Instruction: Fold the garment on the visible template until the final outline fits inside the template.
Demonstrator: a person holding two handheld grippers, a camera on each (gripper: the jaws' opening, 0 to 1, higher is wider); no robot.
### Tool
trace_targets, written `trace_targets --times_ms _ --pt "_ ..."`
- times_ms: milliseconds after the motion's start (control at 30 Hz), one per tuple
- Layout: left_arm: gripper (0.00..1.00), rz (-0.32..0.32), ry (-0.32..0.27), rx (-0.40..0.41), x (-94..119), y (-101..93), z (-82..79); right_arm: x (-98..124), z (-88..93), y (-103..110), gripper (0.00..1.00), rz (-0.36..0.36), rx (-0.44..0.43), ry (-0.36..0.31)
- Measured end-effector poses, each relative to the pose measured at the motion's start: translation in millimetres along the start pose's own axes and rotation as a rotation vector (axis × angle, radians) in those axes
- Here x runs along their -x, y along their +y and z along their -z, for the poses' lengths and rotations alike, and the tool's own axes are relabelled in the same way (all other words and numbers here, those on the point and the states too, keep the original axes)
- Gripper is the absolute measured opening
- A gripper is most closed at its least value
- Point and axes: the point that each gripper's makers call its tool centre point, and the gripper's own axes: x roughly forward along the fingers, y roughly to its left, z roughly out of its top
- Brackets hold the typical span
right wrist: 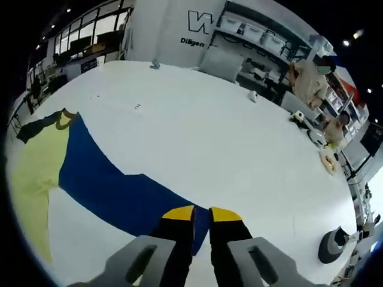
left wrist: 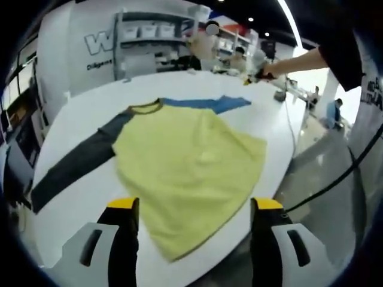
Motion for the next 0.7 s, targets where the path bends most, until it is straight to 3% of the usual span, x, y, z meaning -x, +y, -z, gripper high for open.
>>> trace_targets --times_ms 67,100,167,200,300,567,633,700 --pt "0.7 0.0 0.001 0.001 -0.6 -0.7 0.3 0.6 -0.4 3.2 0.04 -0.007 -0.031 -0.014" --pt "0.69 -0.001 -0.005 0.027 -0.4 0.5 0.7 0.0 -6.6 13.7 0.05 -0.061 -0.068 -0.051" --pt "0.69 -0.013 -0.047 0.102 -0.9 6.3 -2.1 13.8 -18.2 32.0 0.08 -0.092 -0.063 -0.074" --pt "0.69 -0.014 -0.057 0.12 -1.1 9.9 -1.0 10.3 -19.7 31.6 0.1 -0.11 -0.066 -0.084" --pt "0.69 -0.015 -0.065 0.114 -0.1 6.6 -7.4 15.7 -25.2 50.6 0.17 -0.174 -0.099 -0.114" --pt "0.7 0.003 -0.081 0.086 1.7 4.2 -10.7 35.9 -29.9 87.4 0.37 -0.238 -0.09 -0.161" --pt "0.7 -0.002 -0.081 0.086 3.3 6.1 -8.4 40.1 -28.9 96.6 0.4 -0.256 -0.076 -0.178" --pt "0.7 -0.001 -0.074 0.077 5.3 5.6 -5.8 48.1 -29.8 100.8 0.41 -0.222 0.0 -0.196"
